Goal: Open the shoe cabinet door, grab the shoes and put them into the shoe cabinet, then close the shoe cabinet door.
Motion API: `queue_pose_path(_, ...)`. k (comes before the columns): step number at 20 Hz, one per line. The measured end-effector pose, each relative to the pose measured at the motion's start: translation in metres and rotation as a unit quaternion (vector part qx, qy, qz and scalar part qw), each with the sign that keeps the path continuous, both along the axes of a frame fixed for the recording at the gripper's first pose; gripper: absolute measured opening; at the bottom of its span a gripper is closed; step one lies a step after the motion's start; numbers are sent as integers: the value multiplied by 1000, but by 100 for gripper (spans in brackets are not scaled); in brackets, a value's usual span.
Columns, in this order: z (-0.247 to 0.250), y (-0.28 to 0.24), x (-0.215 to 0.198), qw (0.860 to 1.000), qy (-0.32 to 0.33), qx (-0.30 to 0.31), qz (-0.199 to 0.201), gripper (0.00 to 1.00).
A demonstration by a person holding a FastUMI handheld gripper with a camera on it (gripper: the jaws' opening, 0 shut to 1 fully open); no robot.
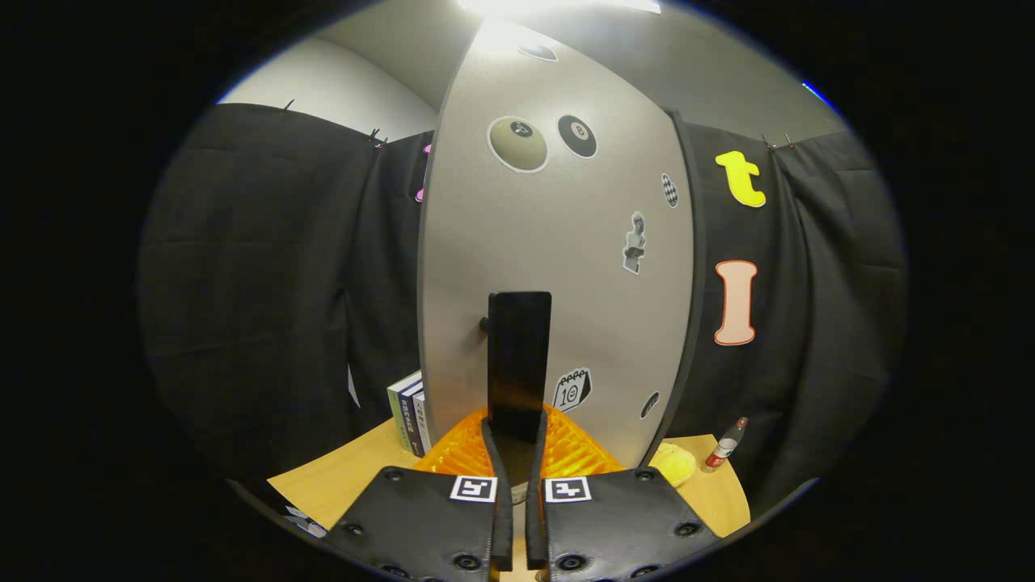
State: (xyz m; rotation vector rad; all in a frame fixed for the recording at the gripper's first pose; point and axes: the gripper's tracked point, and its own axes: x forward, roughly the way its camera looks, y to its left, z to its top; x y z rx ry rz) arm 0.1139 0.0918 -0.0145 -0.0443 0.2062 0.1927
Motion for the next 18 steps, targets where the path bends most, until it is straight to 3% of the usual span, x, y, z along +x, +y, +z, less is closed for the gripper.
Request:
queue_pose_path(6,3,-27,-21,1000,8,10,10,7)
queue_pose_path(18,7,-95,-39,999,31,35,-17,7)
